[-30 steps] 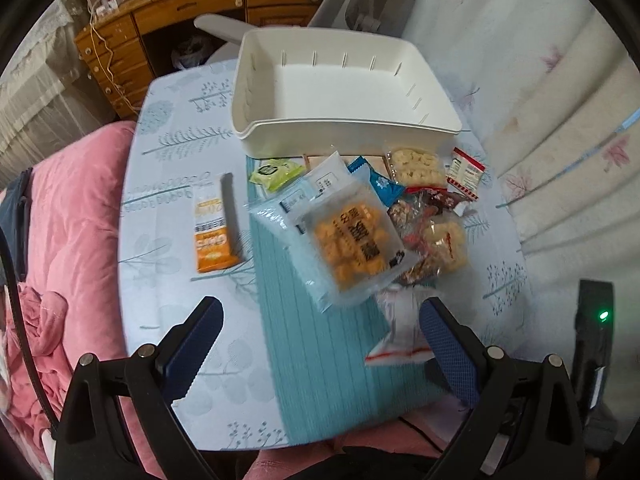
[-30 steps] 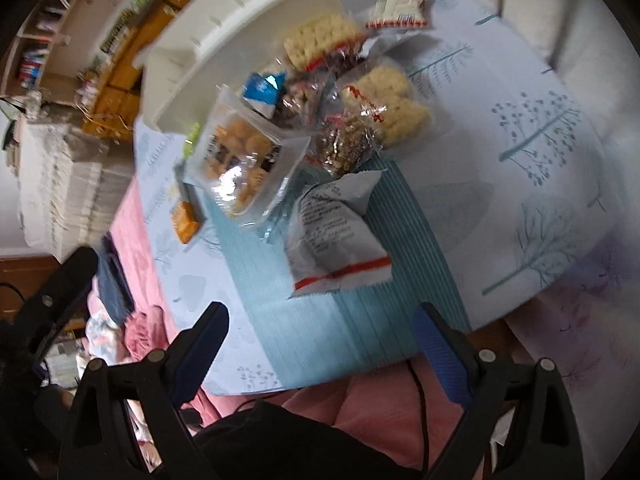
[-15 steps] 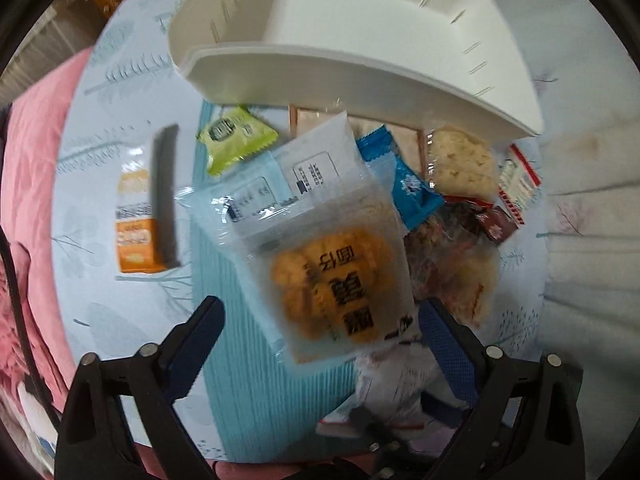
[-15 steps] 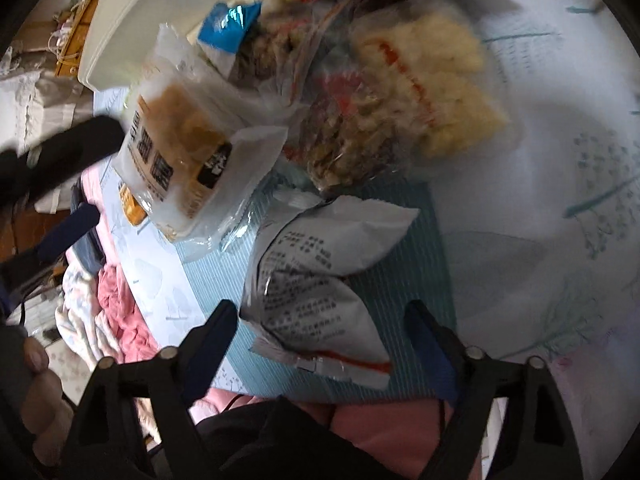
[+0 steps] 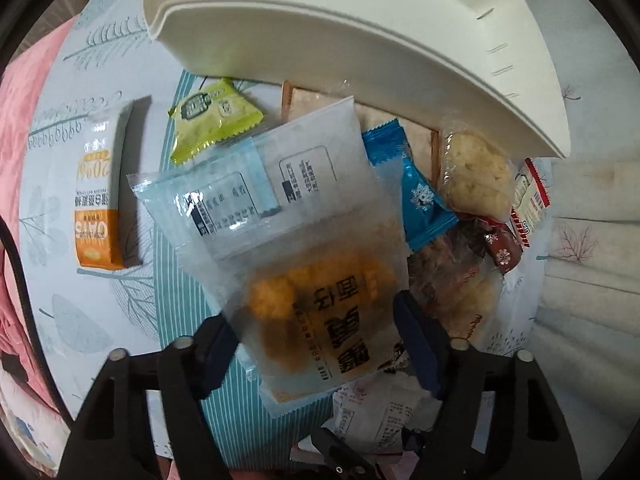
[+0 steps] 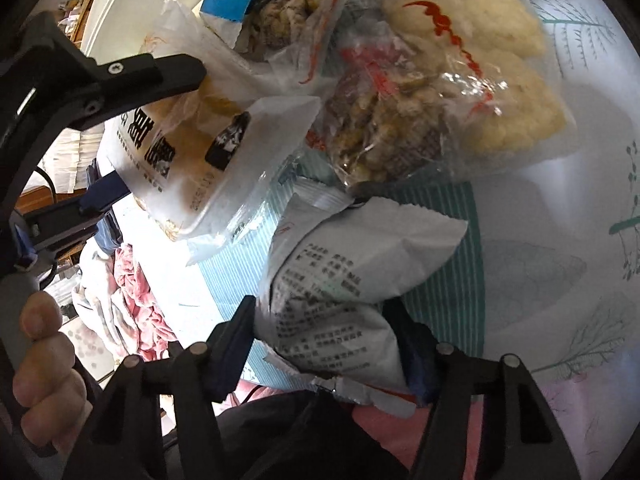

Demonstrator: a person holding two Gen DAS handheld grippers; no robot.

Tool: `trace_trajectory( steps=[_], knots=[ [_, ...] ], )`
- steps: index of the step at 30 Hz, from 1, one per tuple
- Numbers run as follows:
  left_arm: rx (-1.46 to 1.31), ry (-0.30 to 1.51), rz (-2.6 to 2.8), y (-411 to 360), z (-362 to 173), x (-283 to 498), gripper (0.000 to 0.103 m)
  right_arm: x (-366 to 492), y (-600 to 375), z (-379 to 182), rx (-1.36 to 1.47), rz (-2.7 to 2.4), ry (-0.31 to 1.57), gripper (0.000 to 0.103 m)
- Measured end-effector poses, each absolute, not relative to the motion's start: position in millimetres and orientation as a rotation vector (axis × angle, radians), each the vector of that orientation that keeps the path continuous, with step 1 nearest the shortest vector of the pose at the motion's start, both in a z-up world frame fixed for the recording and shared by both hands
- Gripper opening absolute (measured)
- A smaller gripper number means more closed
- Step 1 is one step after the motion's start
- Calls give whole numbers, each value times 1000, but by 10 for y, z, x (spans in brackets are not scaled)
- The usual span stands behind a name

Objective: Organize snacks
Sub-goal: 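Grasp the clear biscuit bag with the left gripper while the right grasps the white packet, then carry both packets over the white tray and open both grippers to drop them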

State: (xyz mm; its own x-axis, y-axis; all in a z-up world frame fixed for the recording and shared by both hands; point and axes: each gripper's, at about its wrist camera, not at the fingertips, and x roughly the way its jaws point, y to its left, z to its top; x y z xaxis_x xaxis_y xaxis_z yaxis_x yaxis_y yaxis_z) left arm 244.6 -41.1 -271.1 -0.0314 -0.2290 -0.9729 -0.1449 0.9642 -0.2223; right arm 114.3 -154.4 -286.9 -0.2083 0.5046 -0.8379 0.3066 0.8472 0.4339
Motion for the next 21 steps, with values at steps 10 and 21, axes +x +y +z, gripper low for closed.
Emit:
trace_trajectory(
  steps=[10, 21],
  knots=[
    [-303, 1572, -132, -234, -2399, 2349, 42, 979, -1618, -2676, 670, 163, 1718, 60],
    [-291, 1519, -170, 4, -2048, 2179, 26, 804, -1998, -2341, 753, 130, 1595, 58]
  ],
)
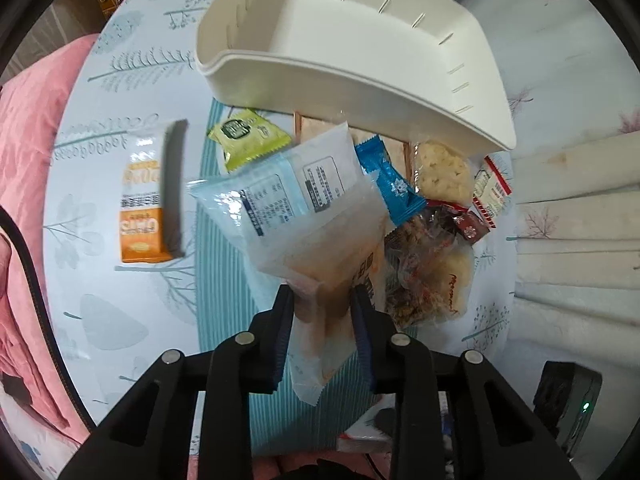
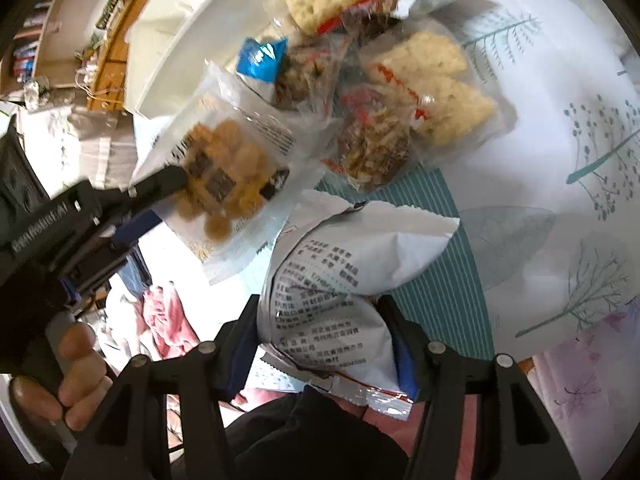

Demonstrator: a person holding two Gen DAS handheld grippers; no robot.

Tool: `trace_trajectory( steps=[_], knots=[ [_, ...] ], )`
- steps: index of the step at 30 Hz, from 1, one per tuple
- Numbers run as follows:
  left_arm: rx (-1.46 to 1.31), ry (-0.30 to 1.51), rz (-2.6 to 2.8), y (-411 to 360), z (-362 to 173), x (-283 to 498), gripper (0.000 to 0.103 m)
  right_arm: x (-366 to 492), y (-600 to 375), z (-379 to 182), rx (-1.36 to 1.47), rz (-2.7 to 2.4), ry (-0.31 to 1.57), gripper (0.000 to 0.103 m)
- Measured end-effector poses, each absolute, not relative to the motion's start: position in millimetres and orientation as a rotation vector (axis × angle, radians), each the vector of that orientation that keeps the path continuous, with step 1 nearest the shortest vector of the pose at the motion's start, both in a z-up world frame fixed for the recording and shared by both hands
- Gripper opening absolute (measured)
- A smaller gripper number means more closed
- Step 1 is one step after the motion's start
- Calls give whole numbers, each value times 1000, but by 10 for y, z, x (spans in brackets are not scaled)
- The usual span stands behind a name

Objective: Organize snacks
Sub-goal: 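Carry both packets over the white tray and open both grippers to drop them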

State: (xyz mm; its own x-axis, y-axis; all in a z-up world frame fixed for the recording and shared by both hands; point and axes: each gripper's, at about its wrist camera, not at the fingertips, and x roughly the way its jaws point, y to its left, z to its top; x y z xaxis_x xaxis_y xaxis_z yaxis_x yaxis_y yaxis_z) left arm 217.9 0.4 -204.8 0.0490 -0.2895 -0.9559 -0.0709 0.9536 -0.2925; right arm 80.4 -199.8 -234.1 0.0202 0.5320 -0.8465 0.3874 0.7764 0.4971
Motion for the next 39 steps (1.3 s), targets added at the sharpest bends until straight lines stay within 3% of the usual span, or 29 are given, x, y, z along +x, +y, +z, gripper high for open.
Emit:
trace_trajectory(
  steps=[13, 24, 39],
  knots=[
    [-221, 1458, -236, 271, -1198, 2338, 24, 1096, -2187, -1507, 646, 165, 1388, 57],
    [-172, 1294, -251, 310, -548, 2887, 23, 1750, -2213, -952, 543, 148, 1187, 57],
    [-220, 1153, -271, 124, -687, 3545, 23, 2518, -2188, -957, 409, 152, 940, 58]
  ],
)
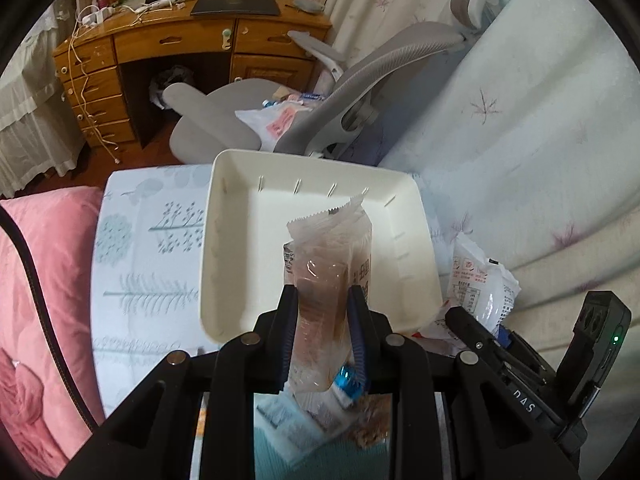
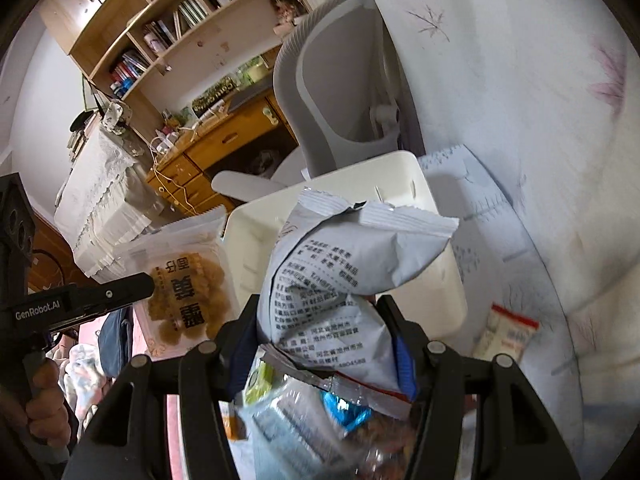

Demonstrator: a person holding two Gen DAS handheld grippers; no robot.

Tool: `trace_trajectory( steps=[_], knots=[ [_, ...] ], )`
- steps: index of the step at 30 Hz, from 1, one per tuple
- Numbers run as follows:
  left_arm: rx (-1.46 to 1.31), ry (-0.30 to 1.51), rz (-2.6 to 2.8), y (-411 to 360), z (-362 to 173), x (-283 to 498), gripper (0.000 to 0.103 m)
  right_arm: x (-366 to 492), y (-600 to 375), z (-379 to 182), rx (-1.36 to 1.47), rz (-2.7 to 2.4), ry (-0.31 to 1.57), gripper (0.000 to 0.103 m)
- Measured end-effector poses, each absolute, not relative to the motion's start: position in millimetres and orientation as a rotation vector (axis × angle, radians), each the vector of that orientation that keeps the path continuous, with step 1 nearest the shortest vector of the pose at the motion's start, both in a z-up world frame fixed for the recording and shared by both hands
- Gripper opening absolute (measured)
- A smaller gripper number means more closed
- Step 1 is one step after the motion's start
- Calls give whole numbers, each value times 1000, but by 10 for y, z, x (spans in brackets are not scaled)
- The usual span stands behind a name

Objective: Organize snacks
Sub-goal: 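Carry both packets over the white tray and open both grippers to drop them, then withdraw both grippers from the tray back over the snacks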

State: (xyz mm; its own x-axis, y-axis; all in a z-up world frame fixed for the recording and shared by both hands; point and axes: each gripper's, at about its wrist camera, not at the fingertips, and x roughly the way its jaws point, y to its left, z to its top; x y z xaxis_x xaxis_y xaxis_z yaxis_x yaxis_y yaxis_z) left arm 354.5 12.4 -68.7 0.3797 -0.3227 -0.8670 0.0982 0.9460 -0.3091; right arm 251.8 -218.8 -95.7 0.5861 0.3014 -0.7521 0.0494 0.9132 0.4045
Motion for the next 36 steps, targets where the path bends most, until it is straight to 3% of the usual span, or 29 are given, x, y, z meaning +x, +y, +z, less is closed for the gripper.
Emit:
trace_trajectory(
  steps=[4, 12, 14, 17, 36],
  knots=[
    [-254, 1112, -289, 83, -783, 3681, 17, 2641, -2237, -1072, 421, 173, 924, 58],
    [-226, 1120, -228, -21, -854, 3798, 40, 2773, -2338, -1235, 446, 175, 925, 65],
    [-236, 1130, -218, -6, -854, 3743, 46, 2757, -2388, -1241, 462, 169, 930, 73],
    [-234, 1132, -210, 14, -818, 3634, 48, 2682, -2459, -1203, 494, 162, 923, 75],
    [-141, 1050, -323, 187, -254, 1975, 61, 1253, -2405, -776, 566, 63, 845, 84]
  ],
)
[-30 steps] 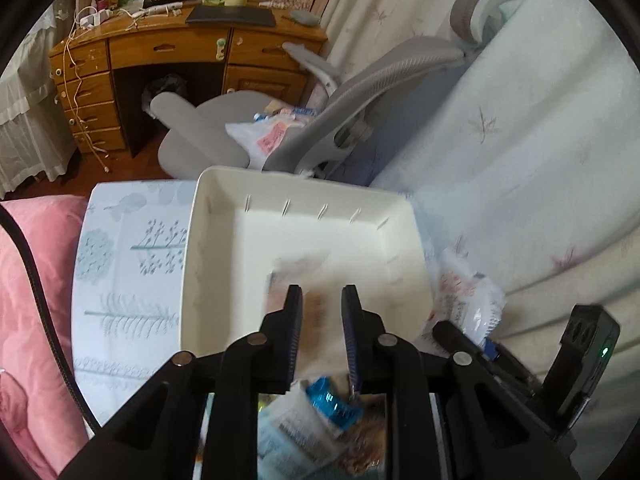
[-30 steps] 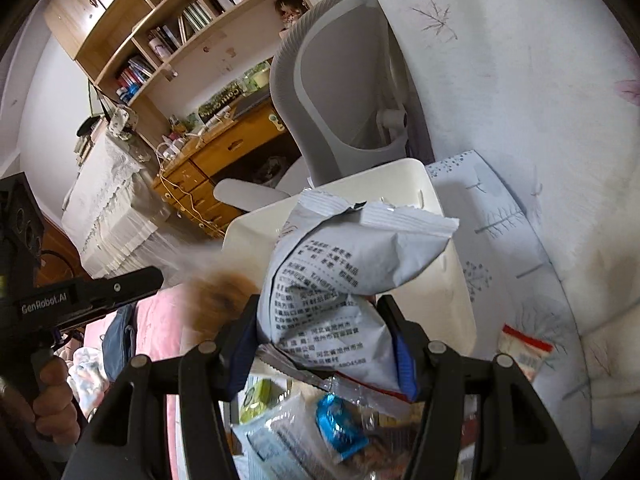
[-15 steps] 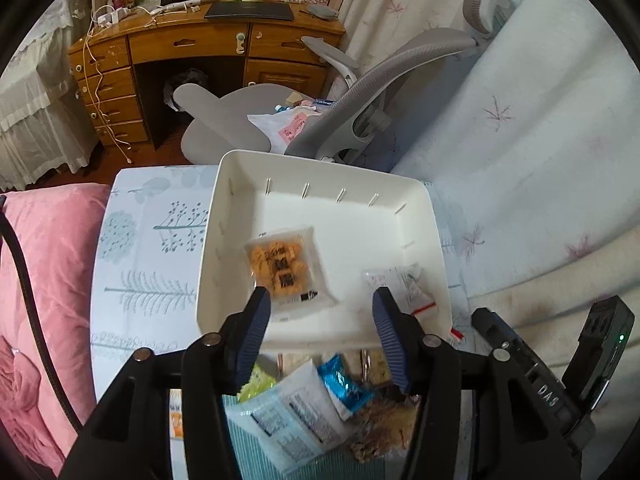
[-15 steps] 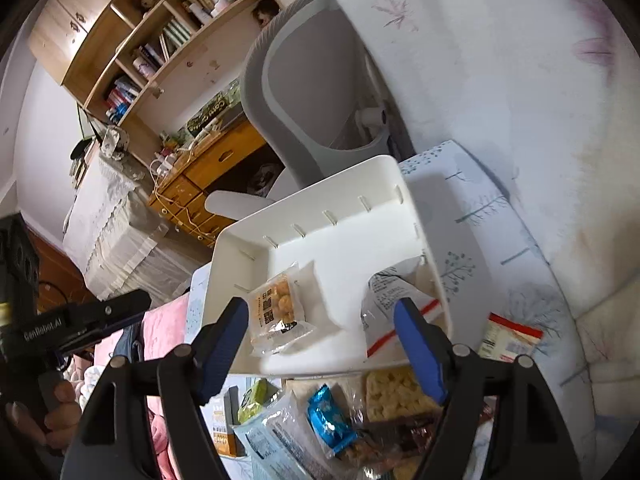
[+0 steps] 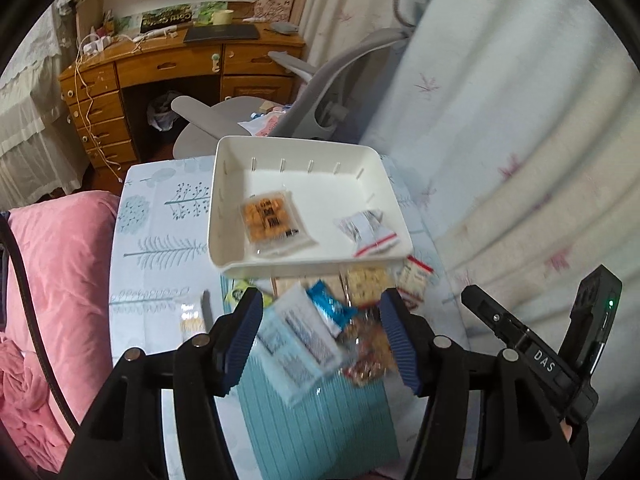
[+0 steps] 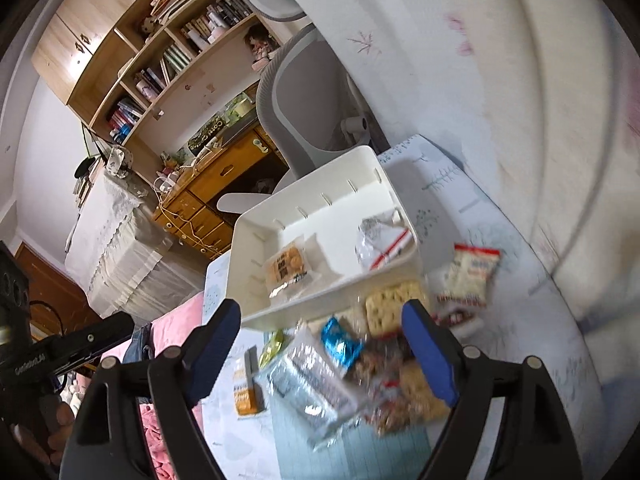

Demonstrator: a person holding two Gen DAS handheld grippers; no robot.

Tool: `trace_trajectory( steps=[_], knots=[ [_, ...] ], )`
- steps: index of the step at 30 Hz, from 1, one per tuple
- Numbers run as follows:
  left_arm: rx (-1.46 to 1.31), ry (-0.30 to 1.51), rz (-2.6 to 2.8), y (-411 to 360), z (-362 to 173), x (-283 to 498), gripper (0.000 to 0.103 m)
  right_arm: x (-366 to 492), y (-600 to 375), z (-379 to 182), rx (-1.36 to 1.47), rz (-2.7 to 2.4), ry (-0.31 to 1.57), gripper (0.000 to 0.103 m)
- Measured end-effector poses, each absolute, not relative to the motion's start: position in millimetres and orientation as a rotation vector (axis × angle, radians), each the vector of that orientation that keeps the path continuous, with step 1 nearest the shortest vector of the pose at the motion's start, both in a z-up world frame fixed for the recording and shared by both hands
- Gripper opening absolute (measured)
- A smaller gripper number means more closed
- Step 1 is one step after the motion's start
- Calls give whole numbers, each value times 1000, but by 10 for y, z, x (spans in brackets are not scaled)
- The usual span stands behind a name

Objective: Organize snacks
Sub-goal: 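Withdraw both grippers from the tray back over the snacks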

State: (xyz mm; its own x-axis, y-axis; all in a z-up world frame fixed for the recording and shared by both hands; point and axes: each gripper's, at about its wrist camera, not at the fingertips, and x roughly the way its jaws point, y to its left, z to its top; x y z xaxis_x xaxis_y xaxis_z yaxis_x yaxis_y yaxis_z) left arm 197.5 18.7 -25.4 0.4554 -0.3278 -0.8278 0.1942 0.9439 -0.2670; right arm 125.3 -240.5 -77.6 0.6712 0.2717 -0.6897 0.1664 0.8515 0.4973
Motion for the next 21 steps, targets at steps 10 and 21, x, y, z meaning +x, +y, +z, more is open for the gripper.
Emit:
trace_trajectory(
  steps=[10, 21],
  knots=[
    [-76, 1008, -264, 288, -189, 1393, 70, 678, -2270, -813, 610, 64, 840, 85],
    [-65, 1006, -99, 289, -300, 1173, 79, 589, -2400, -1098, 701, 140, 901, 85]
  ],
)
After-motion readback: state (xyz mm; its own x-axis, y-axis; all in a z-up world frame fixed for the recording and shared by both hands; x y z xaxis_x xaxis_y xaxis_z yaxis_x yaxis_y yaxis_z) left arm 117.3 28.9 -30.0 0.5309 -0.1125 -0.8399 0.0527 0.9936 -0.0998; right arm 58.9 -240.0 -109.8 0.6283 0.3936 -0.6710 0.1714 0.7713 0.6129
